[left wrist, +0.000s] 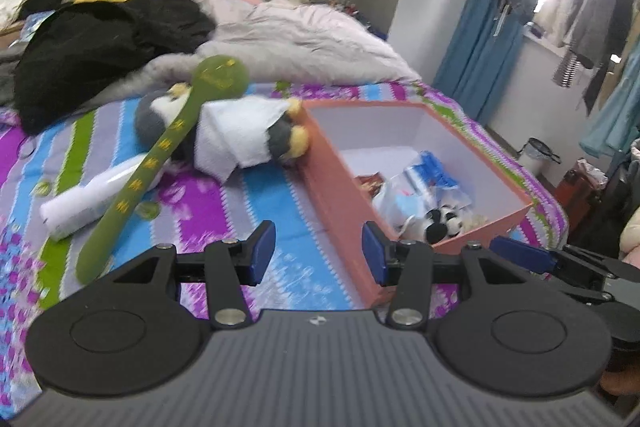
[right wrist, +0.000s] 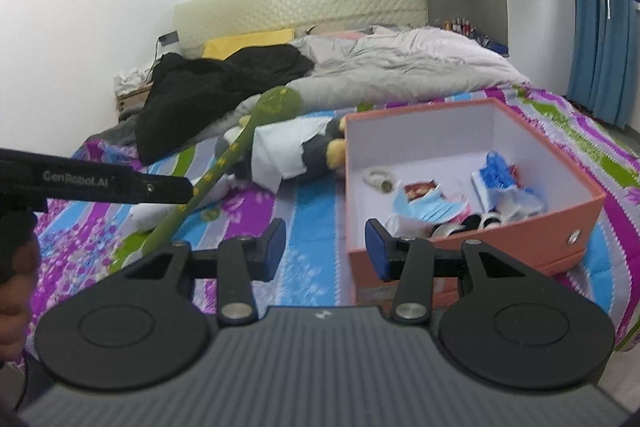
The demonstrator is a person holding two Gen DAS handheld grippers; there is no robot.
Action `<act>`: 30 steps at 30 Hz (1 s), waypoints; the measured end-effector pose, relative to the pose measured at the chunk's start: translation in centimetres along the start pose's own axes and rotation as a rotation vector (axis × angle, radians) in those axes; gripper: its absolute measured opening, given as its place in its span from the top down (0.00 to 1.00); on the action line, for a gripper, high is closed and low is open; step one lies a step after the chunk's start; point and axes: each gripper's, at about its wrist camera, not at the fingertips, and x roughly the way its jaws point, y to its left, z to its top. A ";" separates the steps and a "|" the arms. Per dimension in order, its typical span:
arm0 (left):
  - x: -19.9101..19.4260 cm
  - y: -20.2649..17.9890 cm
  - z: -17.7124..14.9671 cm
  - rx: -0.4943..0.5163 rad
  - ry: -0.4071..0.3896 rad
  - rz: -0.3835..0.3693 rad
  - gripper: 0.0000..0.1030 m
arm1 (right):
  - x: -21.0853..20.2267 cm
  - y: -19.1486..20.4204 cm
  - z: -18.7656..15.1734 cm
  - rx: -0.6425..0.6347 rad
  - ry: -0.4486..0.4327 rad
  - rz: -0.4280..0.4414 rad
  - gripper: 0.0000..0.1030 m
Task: Organize soft objects
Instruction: 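Move both tools back from the box toward the panda plush, then grasp the white towel draped on the panda plush with the right tool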
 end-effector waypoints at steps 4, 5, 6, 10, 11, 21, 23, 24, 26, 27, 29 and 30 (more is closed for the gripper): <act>-0.7 1.5 -1.9 -0.014 0.014 0.035 0.48 | 0.2 1.2 -1.4 0.002 0.021 0.003 0.55; -0.9 1.9 -2.4 -0.018 0.020 0.047 0.48 | 0.5 1.5 -1.7 0.001 0.031 0.007 0.55; -1.1 2.2 -2.8 -0.024 0.024 0.057 0.48 | 0.8 1.8 -2.0 0.000 0.043 0.011 0.55; -2.2 3.9 -4.3 -0.052 0.002 0.135 0.48 | 1.7 2.9 -2.4 -0.012 0.071 0.038 0.55; -2.4 4.6 -4.6 -0.068 -0.002 0.144 0.48 | 1.9 3.3 -2.3 -0.023 0.075 0.044 0.55; -0.4 9.5 -5.7 -0.171 -0.014 0.199 0.48 | 7.3 5.8 -1.6 -0.077 0.128 0.102 0.55; 1.0 10.3 -5.6 -0.184 -0.011 0.198 0.48 | 8.9 6.1 -1.4 -0.090 0.129 0.094 0.55; 1.9 10.7 -5.5 -0.190 -0.007 0.197 0.48 | 9.7 6.2 -1.4 -0.096 0.128 0.091 0.55; 3.4 11.3 -5.2 -0.194 -0.005 0.194 0.48 | 11.6 6.3 -1.2 -0.109 0.126 0.085 0.55; 4.1 11.6 -5.0 -0.197 -0.001 0.195 0.48 | 12.4 6.4 -1.0 -0.114 0.124 0.081 0.55; 5.7 12.3 -4.6 -0.202 0.004 0.186 0.48 | 14.2 6.6 -0.7 -0.127 0.115 0.072 0.55; 6.4 12.6 -4.3 -0.200 0.004 0.184 0.48 | 15.0 6.6 -0.6 -0.133 0.110 0.067 0.55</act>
